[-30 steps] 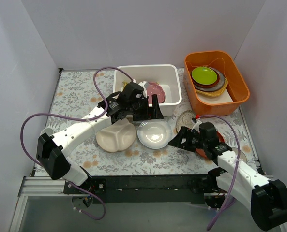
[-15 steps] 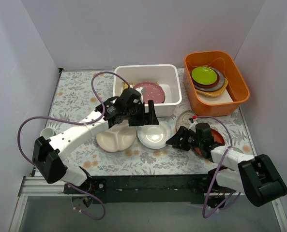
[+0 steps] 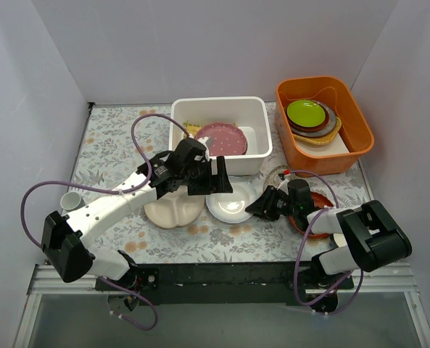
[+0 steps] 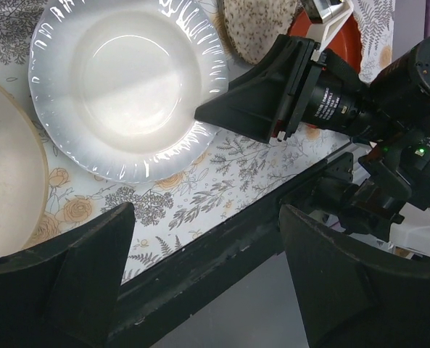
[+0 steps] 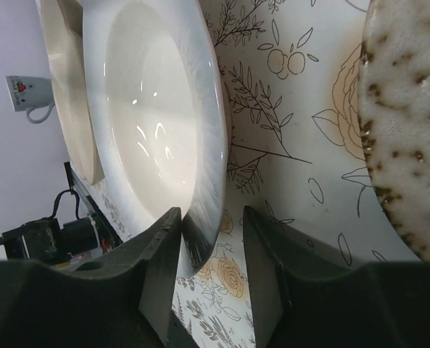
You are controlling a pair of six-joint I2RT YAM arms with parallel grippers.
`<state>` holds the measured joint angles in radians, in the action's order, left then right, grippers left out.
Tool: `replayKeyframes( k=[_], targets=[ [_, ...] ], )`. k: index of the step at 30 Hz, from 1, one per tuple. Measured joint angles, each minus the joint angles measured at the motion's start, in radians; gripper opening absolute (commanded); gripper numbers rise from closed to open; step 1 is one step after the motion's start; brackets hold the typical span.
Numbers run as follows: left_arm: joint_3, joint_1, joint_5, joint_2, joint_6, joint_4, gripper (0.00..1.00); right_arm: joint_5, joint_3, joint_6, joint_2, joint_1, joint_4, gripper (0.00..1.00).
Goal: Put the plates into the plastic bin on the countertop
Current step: Pick up the plate at the center of the board.
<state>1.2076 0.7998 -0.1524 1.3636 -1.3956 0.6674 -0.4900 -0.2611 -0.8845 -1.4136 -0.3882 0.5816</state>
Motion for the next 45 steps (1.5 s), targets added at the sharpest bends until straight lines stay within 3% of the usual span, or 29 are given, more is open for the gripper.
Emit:
replayKeyframes(
  k=[5,9,16,25,38,45],
  targets=[
    [-0.028,0.000,0.000,-0.017,-0.008,-0.001,0.80,-0.002,0.000,-0.010,-0.011,0.000,0.025,0.34],
    [-0.048,0.000,0.000,-0.021,-0.015,-0.002,0.80,-0.010,0.000,-0.016,-0.015,0.000,0.046,0.19],
    [-0.088,0.000,0.000,-0.046,-0.023,-0.005,0.80,-0.038,-0.001,-0.043,-0.033,0.001,0.093,0.02],
    [-0.138,0.000,0.011,-0.103,-0.032,0.006,0.80,-0.047,-0.001,-0.046,-0.011,0.002,0.072,0.01],
    [-0.180,0.000,0.013,-0.130,-0.048,-0.005,0.79,0.028,0.000,0.017,0.353,0.001,-0.285,0.01],
    [-0.200,0.000,0.008,-0.130,-0.053,-0.013,0.79,0.047,-0.005,0.033,0.450,0.001,-0.412,0.01]
  ],
)
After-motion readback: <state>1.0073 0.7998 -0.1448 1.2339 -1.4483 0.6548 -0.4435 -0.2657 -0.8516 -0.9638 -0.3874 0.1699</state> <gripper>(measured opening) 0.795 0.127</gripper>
